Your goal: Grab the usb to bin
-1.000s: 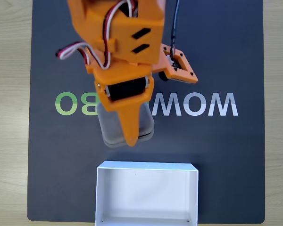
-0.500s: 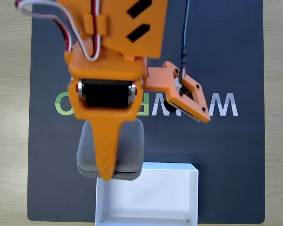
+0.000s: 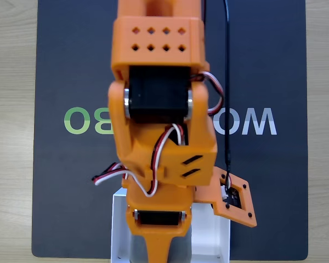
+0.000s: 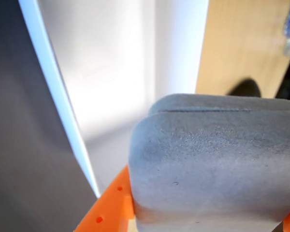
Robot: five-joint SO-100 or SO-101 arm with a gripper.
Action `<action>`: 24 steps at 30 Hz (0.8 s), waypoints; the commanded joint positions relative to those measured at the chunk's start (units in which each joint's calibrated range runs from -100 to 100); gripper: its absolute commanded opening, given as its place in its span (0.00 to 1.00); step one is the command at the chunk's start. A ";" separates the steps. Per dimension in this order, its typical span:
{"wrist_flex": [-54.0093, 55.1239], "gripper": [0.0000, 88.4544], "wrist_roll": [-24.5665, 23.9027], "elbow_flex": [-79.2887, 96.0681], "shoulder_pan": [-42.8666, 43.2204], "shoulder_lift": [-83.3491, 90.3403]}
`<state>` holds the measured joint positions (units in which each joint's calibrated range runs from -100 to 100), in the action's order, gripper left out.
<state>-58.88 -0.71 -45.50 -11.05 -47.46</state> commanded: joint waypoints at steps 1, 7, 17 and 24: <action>0.61 0.08 -0.08 -7.07 0.45 -1.59; 0.61 0.08 0.18 -6.62 0.70 -3.29; 0.52 0.23 0.23 -2.28 1.29 -2.86; 0.52 0.42 0.23 -1.74 1.12 -2.78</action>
<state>-58.88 -0.66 -46.50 -9.64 -51.99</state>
